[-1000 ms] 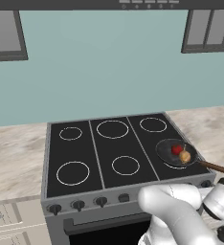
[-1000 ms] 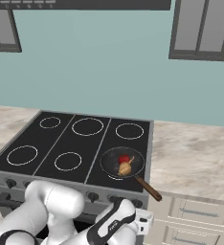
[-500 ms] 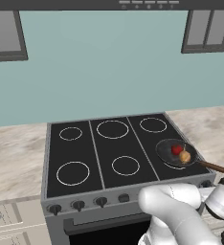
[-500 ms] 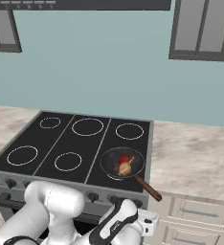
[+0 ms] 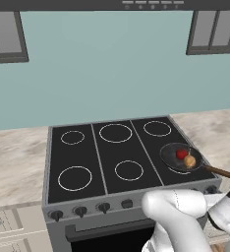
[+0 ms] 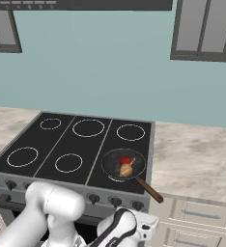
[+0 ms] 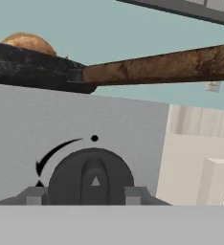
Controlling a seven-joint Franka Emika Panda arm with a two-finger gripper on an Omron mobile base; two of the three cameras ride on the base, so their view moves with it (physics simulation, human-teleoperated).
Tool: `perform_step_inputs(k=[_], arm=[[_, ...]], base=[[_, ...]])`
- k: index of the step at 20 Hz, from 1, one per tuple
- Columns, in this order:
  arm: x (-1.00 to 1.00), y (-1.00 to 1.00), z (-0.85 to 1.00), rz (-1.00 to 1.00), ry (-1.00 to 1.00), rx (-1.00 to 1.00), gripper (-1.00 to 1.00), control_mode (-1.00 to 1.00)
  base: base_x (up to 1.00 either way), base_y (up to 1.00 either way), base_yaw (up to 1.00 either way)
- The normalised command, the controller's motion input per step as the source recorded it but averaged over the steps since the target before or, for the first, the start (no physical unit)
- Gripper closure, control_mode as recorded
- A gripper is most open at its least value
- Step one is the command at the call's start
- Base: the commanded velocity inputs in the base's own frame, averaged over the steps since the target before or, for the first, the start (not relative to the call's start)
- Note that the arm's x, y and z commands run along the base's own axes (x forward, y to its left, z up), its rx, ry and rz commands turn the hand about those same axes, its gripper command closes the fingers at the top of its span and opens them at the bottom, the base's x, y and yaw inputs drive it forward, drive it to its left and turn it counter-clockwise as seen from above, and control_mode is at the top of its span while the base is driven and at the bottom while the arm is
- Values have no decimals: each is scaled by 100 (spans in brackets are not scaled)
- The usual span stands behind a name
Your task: Place the pan on the front right burner on the stove. Then place the tomato and the onion in the pan and turn on the front right burner.
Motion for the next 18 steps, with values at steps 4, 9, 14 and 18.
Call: perform_step_inputs(k=[4,9,14,18], arm=[[1,0,0,0,-26,-24,100,-100],[0,0,0,5,-24,-30,100,-100],[6,-3,0,9,-22,-34,100,-100],[10,-1,0,13,-21,-40,100,-100]], base=[[0,0,0],[0,0,0],[0,0,0],[0,0,0]])
